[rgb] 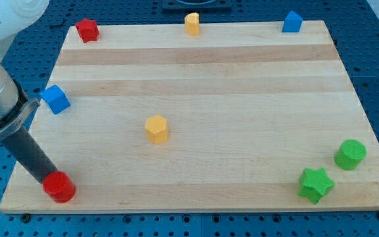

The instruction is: Push the blue cube towards the center right

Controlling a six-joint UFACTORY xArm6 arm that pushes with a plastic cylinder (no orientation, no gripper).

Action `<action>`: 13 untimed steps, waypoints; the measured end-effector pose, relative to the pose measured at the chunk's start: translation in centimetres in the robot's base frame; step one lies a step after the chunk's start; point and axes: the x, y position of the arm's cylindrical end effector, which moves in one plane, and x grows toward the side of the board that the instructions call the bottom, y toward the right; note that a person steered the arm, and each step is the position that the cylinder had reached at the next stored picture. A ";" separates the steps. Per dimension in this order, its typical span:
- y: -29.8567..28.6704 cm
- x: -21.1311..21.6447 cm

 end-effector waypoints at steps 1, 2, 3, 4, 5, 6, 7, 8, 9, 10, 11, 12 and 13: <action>-0.2 -0.1; -3.6 -2.4; -6.6 -3.6; -6.6 -4.2; -6.6 -6.4; -6.5 -10.2; -6.5 -14.2; -3.6 -15.5; 1.0 -15.5; 7.1 -16.3; 13.0 -17.0; 19.0 -17.6; 23.6 -18.2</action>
